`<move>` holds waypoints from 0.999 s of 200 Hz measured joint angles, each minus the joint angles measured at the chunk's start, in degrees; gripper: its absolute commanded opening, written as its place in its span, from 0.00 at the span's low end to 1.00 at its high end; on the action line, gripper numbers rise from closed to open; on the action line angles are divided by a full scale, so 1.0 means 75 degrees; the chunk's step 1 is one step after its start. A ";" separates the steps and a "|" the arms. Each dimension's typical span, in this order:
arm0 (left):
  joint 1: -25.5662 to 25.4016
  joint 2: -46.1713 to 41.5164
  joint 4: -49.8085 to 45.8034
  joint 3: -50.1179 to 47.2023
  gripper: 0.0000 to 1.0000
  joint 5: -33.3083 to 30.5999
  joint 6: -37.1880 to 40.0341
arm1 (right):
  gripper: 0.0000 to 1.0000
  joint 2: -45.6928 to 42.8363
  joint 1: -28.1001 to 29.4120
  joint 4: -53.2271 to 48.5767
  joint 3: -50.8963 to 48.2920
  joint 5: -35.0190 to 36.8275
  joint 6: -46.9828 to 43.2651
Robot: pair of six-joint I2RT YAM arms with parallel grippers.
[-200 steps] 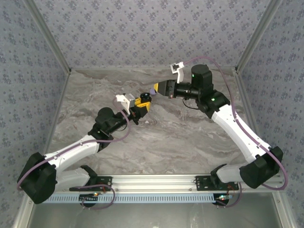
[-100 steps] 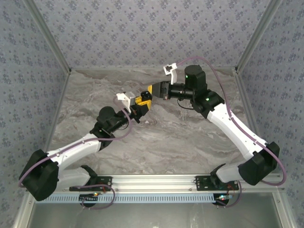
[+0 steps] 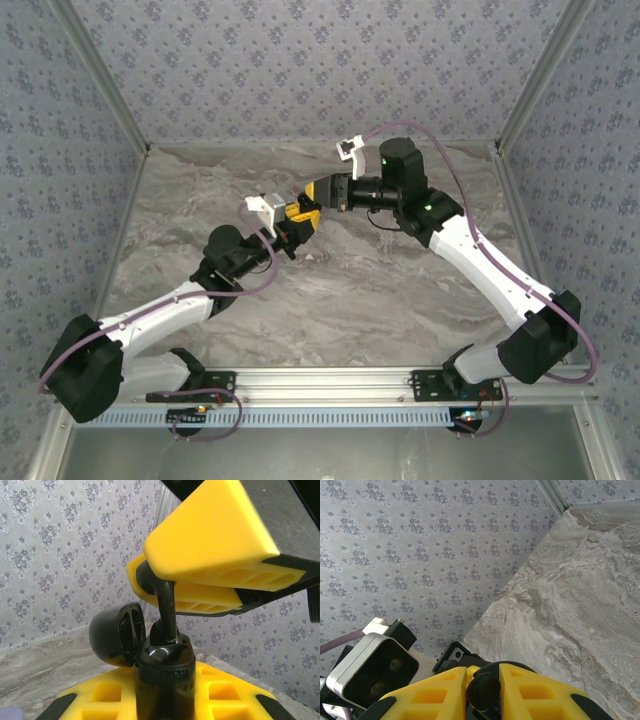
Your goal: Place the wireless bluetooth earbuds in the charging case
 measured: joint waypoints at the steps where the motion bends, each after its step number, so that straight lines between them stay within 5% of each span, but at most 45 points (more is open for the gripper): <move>1: 0.0000 0.0000 0.0000 0.0000 0.21 -0.0003 0.0000 | 0.23 0.0000 0.0003 0.0000 0.0000 0.0000 0.0000; 200: -0.0029 -0.0012 -0.0122 0.0000 0.20 -0.0195 -0.0003 | 0.23 -0.0009 0.0169 -0.0466 0.0058 0.0388 -0.0425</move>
